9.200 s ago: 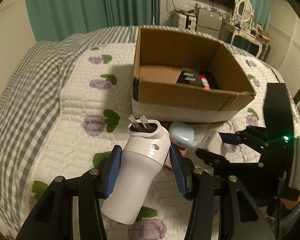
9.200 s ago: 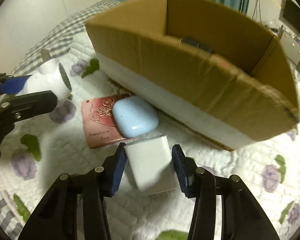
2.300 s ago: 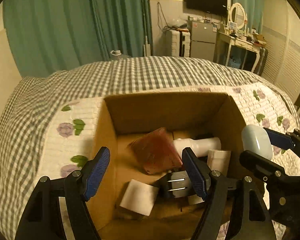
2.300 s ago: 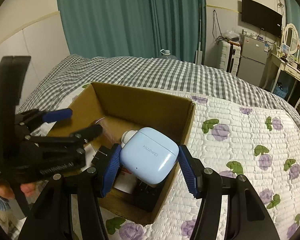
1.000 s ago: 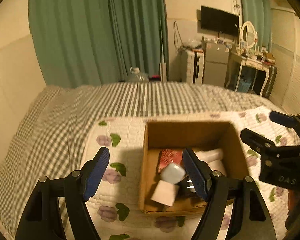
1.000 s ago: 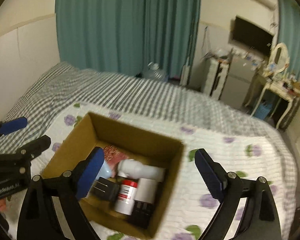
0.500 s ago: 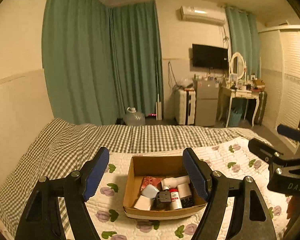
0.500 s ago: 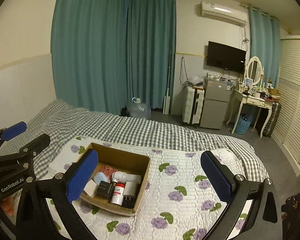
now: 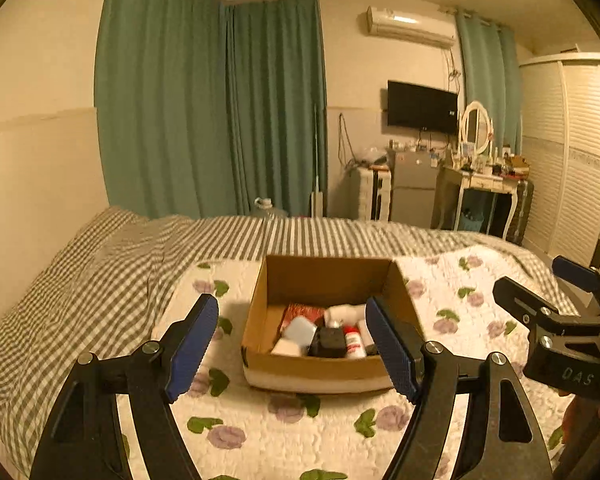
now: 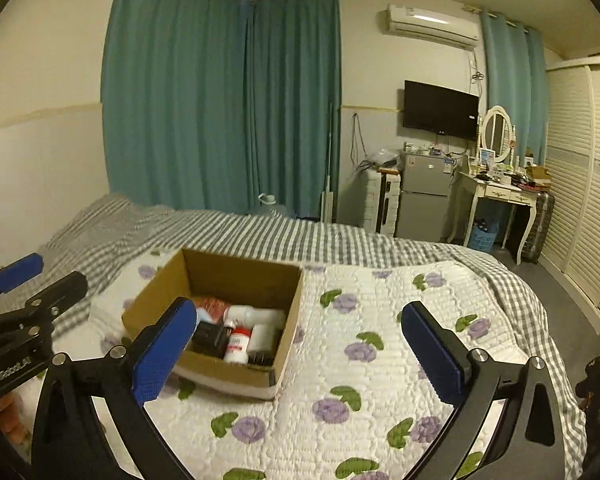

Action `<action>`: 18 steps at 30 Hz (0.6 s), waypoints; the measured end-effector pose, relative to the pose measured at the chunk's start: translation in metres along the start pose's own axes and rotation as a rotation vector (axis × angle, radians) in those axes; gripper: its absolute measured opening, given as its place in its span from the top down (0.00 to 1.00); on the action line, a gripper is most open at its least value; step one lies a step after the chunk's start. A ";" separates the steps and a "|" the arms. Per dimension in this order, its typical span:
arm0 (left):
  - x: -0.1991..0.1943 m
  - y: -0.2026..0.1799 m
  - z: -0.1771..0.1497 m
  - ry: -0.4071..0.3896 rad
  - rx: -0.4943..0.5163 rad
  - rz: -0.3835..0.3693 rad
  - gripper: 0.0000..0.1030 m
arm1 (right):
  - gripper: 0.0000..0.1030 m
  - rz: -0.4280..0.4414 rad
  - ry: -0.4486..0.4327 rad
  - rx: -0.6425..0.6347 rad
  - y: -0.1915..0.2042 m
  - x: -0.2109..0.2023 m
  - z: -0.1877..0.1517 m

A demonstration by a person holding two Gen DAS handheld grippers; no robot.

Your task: Organize rigid objects

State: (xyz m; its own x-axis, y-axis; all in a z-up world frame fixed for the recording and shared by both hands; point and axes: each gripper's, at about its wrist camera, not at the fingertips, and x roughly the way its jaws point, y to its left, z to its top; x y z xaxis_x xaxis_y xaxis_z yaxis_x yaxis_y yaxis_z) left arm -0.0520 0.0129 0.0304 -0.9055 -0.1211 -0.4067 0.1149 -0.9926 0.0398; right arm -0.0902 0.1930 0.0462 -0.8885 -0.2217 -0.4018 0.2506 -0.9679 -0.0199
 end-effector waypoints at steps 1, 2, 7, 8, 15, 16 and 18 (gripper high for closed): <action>0.002 0.001 -0.002 0.007 -0.003 -0.001 0.23 | 0.00 0.002 0.009 -0.009 0.003 0.003 -0.003; 0.004 0.002 -0.003 0.011 -0.007 -0.003 0.23 | 0.00 0.003 0.019 -0.012 0.005 0.006 -0.006; 0.004 0.005 -0.010 0.024 -0.015 -0.013 0.23 | 0.00 0.011 0.056 -0.014 0.010 0.018 -0.018; 0.005 0.005 -0.010 0.029 -0.019 -0.013 0.23 | 0.00 0.012 0.060 -0.018 0.012 0.019 -0.020; 0.003 0.004 -0.014 0.034 -0.011 -0.018 0.23 | 0.00 0.004 0.071 -0.019 0.010 0.019 -0.023; 0.003 0.004 -0.014 0.033 -0.013 -0.019 0.23 | 0.00 0.003 0.071 -0.019 0.010 0.018 -0.023; 0.002 0.004 -0.013 0.033 -0.015 -0.017 0.23 | 0.00 0.000 0.072 -0.020 0.010 0.018 -0.023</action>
State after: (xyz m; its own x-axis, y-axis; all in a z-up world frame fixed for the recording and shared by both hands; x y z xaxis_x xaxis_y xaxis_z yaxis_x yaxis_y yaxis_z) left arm -0.0478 0.0083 0.0178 -0.8936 -0.1032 -0.4368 0.1055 -0.9942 0.0190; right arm -0.0948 0.1822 0.0178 -0.8587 -0.2121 -0.4664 0.2590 -0.9651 -0.0379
